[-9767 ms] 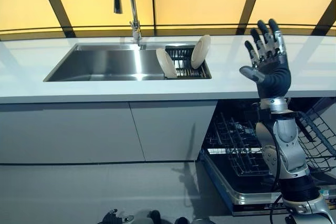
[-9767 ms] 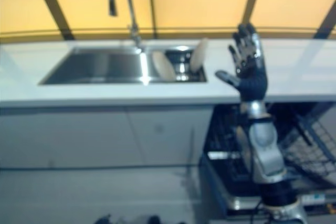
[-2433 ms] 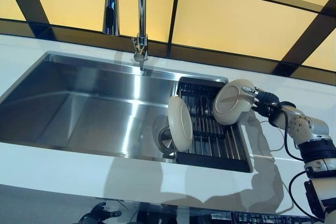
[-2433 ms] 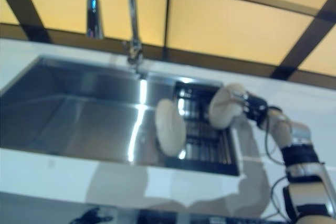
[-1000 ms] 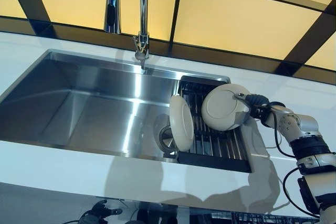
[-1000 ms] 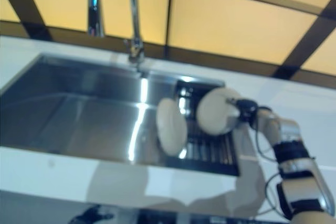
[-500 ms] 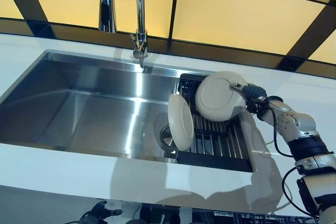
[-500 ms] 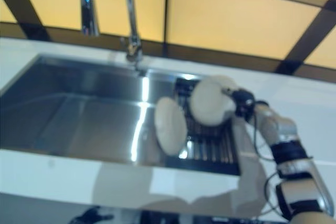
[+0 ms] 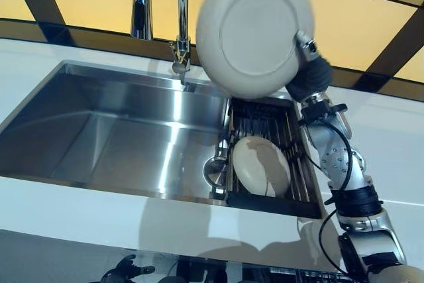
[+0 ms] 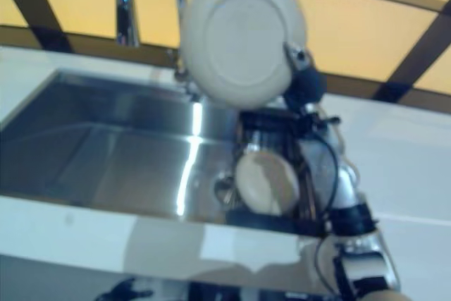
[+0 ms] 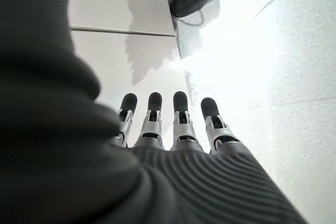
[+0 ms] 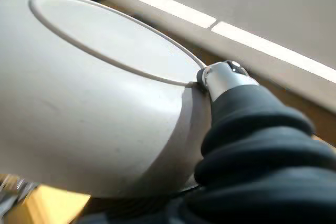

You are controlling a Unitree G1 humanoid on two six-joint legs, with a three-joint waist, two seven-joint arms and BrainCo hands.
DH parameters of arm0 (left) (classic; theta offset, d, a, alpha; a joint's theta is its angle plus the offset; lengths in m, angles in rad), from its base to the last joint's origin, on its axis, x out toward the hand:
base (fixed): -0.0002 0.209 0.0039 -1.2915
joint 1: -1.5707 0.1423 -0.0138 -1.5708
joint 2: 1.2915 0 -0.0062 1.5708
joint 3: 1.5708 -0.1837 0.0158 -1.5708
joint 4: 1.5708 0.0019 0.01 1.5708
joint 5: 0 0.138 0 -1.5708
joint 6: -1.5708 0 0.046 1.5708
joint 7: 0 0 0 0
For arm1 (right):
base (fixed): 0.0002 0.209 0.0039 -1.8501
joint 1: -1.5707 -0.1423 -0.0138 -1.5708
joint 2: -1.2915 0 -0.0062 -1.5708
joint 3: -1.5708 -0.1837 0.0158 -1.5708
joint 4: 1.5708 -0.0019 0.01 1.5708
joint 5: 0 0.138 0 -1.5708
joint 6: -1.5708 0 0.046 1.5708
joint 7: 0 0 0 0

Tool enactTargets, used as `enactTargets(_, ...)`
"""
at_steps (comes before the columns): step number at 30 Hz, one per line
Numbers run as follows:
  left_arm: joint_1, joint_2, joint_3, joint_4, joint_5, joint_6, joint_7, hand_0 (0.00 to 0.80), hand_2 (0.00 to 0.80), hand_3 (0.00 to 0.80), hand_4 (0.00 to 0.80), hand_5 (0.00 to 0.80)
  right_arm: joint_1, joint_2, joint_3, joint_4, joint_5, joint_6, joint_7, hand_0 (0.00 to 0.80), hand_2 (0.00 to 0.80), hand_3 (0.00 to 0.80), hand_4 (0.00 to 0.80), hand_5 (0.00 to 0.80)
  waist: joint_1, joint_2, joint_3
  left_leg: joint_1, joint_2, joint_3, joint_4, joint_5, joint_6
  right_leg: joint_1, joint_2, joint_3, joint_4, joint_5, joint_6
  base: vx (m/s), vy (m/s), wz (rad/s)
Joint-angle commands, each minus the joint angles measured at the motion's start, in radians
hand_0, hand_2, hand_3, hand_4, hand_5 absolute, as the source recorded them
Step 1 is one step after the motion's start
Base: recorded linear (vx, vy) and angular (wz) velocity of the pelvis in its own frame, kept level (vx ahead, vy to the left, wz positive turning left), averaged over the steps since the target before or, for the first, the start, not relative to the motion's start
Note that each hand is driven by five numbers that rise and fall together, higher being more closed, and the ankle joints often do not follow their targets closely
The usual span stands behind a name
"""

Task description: Take plates into dishwasher

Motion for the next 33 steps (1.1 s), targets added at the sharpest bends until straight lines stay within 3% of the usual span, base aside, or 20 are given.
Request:
enactTargets(1, -0.033, -0.020, -0.040, 0.077, 0.027, -0.032, 0.009, 0.000, 0.000, 0.000, 0.000, 0.000, -0.020, 0.024, -0.083, -0.087, 0.001, -0.113, 0.015, 0.800, 0.800, 0.800, 0.800, 0.800, 0.022, 0.038, -0.065, 0.049, -0.013, 0.011, -0.002, -0.145, 0.050, -0.074, -0.024, -0.022, 0.169, -0.074, 0.061, 0.019, 0.042, 0.00)
enactTargets(5, -0.034, -0.027, -0.042, 0.089, 0.020, -0.037, 0.016, 0.000, 0.000, 0.000, 0.000, 0.000, -0.006, 0.017, -0.082, -0.094, -0.119, -0.134, 0.020, 0.800, 0.800, 0.800, 0.800, 0.800, 0.015, 0.042, -0.070, 0.049, -0.016, 0.014, -0.002, -0.147, 0.053, -0.084, -0.028, -0.019, 0.181, -0.067, 0.067, 0.019, 0.042, -0.02)
enactTargets(12, -0.030, -0.030, -0.036, 0.088, 0.018, -0.039, 0.018, 0.000, 0.000, 0.000, 0.000, 0.000, 0.020, 0.009, -0.090, -0.125, -0.145, -0.172, 0.029, 0.800, 0.800, 0.800, 0.800, 0.800, 0.007, 0.047, -0.072, 0.051, -0.018, 0.020, -0.002, -0.152, 0.059, -0.092, -0.034, -0.014, 0.199, -0.062, 0.075, 0.021, 0.035, -0.04)
enactTargets(14, -0.030, -0.032, -0.033, 0.085, 0.018, -0.032, 0.015, 0.000, 0.000, 0.000, 0.000, 0.000, 0.027, 0.004, -0.089, -0.129, -0.280, -0.176, -0.034, 0.800, 0.800, 0.800, 0.800, 0.800, 0.004, 0.049, -0.074, 0.053, -0.019, 0.021, -0.002, -0.153, 0.060, -0.094, -0.035, -0.010, 0.204, -0.062, 0.075, 0.023, 0.042, -0.02)
enactTargets(18, -0.017, -0.041, -0.028, 0.066, 0.005, -0.020, 0.018, 0.000, 0.000, 0.000, 0.000, 0.000, 0.078, -0.077, -0.090, -0.088, -0.755, -0.214, -0.172, 0.800, 0.800, 0.800, 0.800, 0.800, -0.010, 0.055, -0.075, 0.054, -0.021, 0.030, -0.002, -0.156, 0.066, -0.113, -0.039, 0.005, 0.237, -0.052, 0.085, 0.016, 0.064, -0.01)
enactTargets(20, 0.001, -0.047, -0.016, 0.054, 0.003, -0.021, 0.024, 0.000, 0.000, 0.000, 0.000, 0.000, 0.145, -0.169, -0.103, -0.076, -0.988, -0.230, -0.208, 0.800, 0.800, 0.800, 0.800, 0.800, -0.024, 0.057, -0.074, 0.056, -0.022, 0.037, -0.002, -0.159, 0.070, -0.124, -0.040, 0.017, 0.256, -0.046, 0.089, 0.013, 0.074, -0.01)
enactTargets(21, 0.003, -0.048, -0.014, 0.052, 0.004, -0.022, 0.025, 0.000, 0.000, 0.000, 0.000, 0.000, 0.155, -0.180, -0.105, -0.078, -1.032, -0.225, -0.211, 0.800, 0.800, 0.800, 0.800, 0.800, -0.024, 0.058, -0.074, 0.056, -0.022, 0.038, -0.002, -0.160, 0.071, -0.127, -0.041, 0.018, 0.260, -0.044, 0.090, 0.014, 0.094, -0.03)
enactTargets(22, 0.014, -0.050, 0.004, 0.043, 0.013, -0.020, 0.024, 0.000, 0.000, 0.000, 0.000, 0.000, 0.214, -0.257, -0.131, -0.086, -1.241, -0.231, -0.256, 0.800, 0.800, 0.800, 0.800, 0.800, -0.036, 0.057, -0.073, 0.057, -0.023, 0.045, -0.002, -0.162, 0.075, -0.136, -0.043, 0.028, 0.276, -0.031, 0.094, 0.015, 0.099, -0.17)
enactTargets(24, 0.026, -0.050, 0.023, 0.040, 0.029, -0.023, 0.023, 0.000, 0.000, 0.000, 0.000, 0.000, 0.286, -0.365, -0.180, -0.113, -1.432, -0.202, -0.283, 0.800, 0.800, 0.800, 0.800, 0.800, -0.053, 0.055, -0.070, 0.059, -0.022, 0.054, -0.002, -0.166, 0.079, -0.148, -0.046, 0.039, 0.297, -0.019, 0.098, 0.021, 0.121, -0.33)
enactTargets(28, 0.034, -0.046, 0.046, 0.044, 0.058, -0.028, 0.015, 0.000, 0.000, 0.000, 0.000, 0.000, 0.411, -0.520, -0.290, -0.165, -1.531, -0.164, -0.329, 0.800, 0.800, 0.800, 0.800, 0.800, -0.089, 0.051, -0.067, 0.061, -0.021, 0.066, -0.002, -0.175, 0.085, -0.178, -0.048, 0.065, 0.345, 0.004, 0.103, 0.012, 0.122, -0.28)
enactTargets(33, 0.036, -0.045, 0.035, 0.041, 0.080, -0.027, 0.012, 0.000, 0.000, 0.000, 0.000, 0.000, 0.536, -0.547, -0.381, -0.203, -1.538, -0.152, -0.355, 0.800, 0.800, 0.800, 0.800, 0.800, -0.122, 0.048, -0.057, 0.062, -0.019, 0.087, -0.002, -0.186, 0.090, -0.210, -0.053, 0.085, 0.390, 0.030, 0.111, -0.011, 0.092, -0.41)
